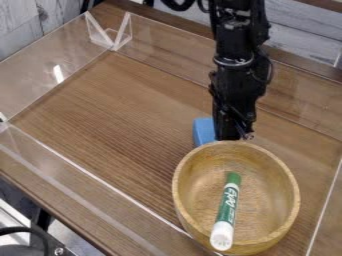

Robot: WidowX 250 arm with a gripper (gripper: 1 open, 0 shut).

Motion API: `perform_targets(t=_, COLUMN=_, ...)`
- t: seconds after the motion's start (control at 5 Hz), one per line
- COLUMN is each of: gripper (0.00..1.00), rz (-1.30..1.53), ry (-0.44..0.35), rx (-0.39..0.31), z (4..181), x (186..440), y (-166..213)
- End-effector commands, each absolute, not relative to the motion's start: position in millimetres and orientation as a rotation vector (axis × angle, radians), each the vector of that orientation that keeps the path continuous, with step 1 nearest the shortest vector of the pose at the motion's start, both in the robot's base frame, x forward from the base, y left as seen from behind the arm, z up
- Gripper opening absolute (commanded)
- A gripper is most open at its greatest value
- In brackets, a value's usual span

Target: Put the blue block in the brown bowl

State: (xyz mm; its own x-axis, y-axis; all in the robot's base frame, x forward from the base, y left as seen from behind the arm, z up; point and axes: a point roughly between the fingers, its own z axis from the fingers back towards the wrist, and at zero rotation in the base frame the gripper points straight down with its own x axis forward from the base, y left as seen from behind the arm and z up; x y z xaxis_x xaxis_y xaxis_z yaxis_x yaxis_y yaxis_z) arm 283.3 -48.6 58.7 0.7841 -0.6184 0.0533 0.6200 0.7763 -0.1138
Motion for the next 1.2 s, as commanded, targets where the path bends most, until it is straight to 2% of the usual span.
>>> perform_targets(t=0.0, gripper=0.00, rz=-0.666, ry=-0.095, rx=-0.115, z=79.7, x=282.6, y=-53.0)
perform_targets(t=1.0, gripper=0.00, rz=-0.614, ry=-0.132, rx=-0.139, z=87.0, x=255.0, y=-65.6)
